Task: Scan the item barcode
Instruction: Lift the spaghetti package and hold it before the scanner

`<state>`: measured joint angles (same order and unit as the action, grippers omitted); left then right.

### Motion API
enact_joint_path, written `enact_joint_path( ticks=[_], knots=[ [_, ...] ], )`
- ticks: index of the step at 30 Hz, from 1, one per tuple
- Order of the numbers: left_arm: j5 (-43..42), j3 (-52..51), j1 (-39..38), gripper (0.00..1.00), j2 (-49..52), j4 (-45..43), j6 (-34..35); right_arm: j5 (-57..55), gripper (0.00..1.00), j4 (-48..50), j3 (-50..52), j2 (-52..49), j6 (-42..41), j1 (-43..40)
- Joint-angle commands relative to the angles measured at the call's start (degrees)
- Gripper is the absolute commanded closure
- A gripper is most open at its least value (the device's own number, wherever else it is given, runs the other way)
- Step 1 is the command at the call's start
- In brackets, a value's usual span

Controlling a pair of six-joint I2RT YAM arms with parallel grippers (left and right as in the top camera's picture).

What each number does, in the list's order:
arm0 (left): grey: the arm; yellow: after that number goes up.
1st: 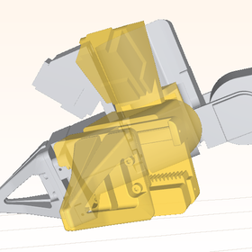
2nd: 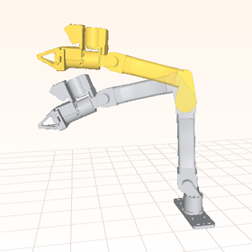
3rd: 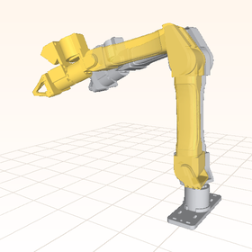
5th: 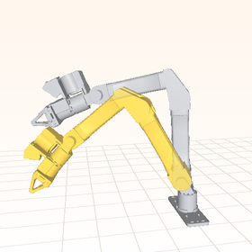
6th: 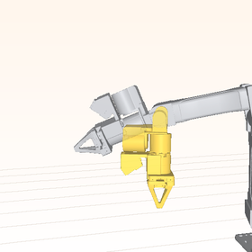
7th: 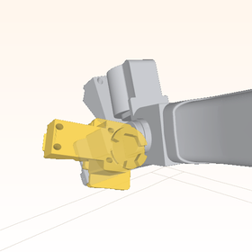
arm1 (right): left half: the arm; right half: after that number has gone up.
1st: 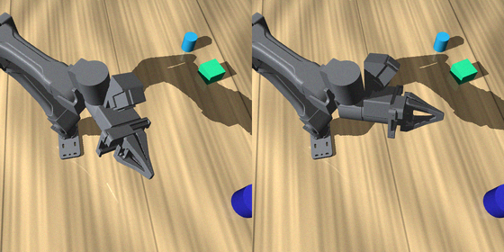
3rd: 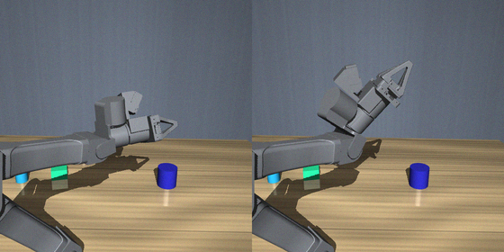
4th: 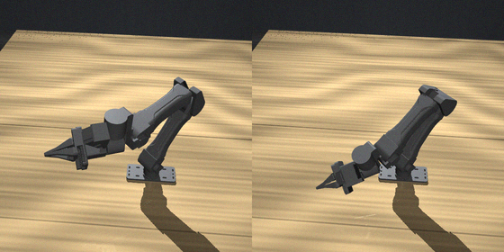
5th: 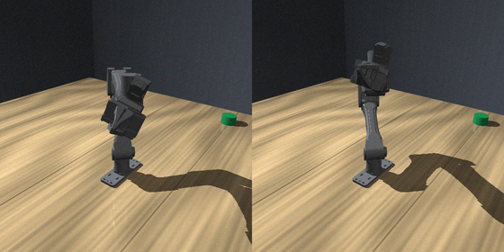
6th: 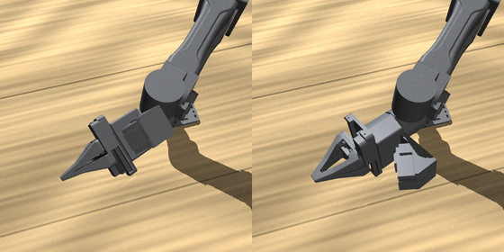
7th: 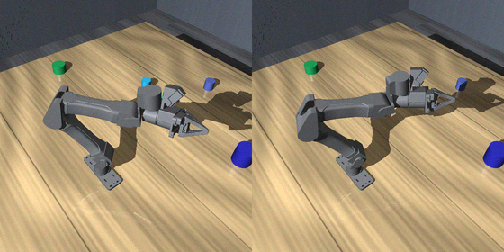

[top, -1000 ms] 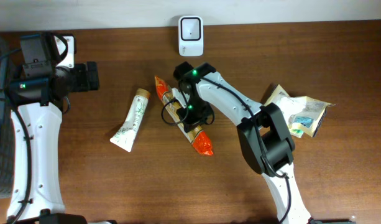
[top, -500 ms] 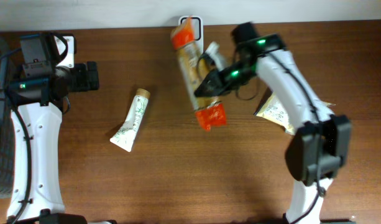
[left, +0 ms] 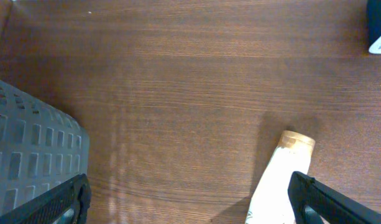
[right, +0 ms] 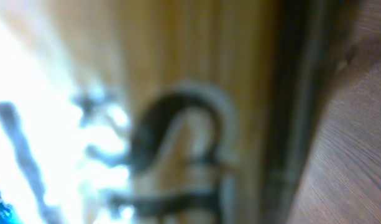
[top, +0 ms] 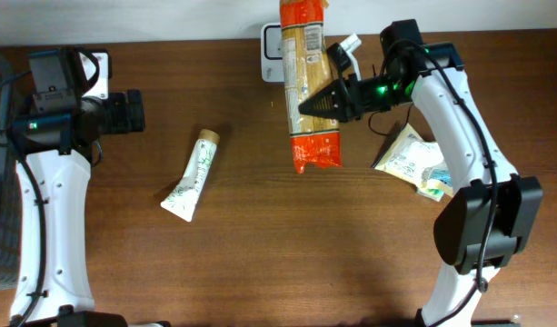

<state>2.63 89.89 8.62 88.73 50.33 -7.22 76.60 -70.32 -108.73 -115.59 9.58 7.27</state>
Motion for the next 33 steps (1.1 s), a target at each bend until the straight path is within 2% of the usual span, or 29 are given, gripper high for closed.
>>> enact_joint_path(
  ticks=[1, 3, 6, 7, 10, 13, 17, 22, 25, 28, 33],
  knots=[
    [0.2, 0.0, 0.28, 0.01, 0.07, -0.07, 0.48, -4.81, 0.96, 3.63, -1.92, 2.84, -8.15, -0.39],
    [0.2, 0.0, 0.28, 0.01, 0.07, -0.07, 0.48, -18.25, 0.96, 4.37, -4.42, 2.84, -13.18, 0.85],
    [0.2, 0.0, 0.28, 0.01, 0.07, -0.07, 0.48, -31.85, 0.96, 4.15, -11.87, 2.8, -16.48, 3.76],
    [0.2, 0.0, 0.28, 0.01, 0.07, -0.07, 0.48, -43.04, 0.96, 3.43, -16.41, 2.73, -18.29, 5.35],
    [0.2, 0.0, 0.31, 0.01, 0.07, -0.07, 0.48, -65.83, 0.96, 3.17, -21.86, 2.6, -19.76, 9.14],
    [0.2, 0.0, 0.31, 0.01, 0.07, -0.07, 0.48, -89.24, 0.96, 6.23, -22.16, 0.74, -15.74, 13.84],
    [0.2, 0.0, 0.28, 0.01, 0.07, -0.07, 0.48, -112.1, 0.96, 15.91, -22.16, -7.43, -6.36, 17.86],
    [0.2, 0.0, 0.28, 0.0, 0.07, -0.07, 0.48, -127.78, 0.96, 30.01, -22.14, -17.44, 3.06, 19.37],
    [0.2, 0.0, 0.28, 0.01, 0.07, -0.07, 0.48, -136.08, 0.96, 40.19, -22.1, -23.21, 12.26, 19.41],
    [0.2, 0.0, 0.28, 0.01, 0.07, -0.07, 0.5, -138.0, 0.96, 47.56, -22.1, -27.06, 20.96, 19.58],
    [0.2, 0.0, 0.28, 0.01, 0.07, -0.07, 0.48, -138.31, 0.96, 48.76, -21.99, -29.22, 22.18, 20.48]
  ],
)
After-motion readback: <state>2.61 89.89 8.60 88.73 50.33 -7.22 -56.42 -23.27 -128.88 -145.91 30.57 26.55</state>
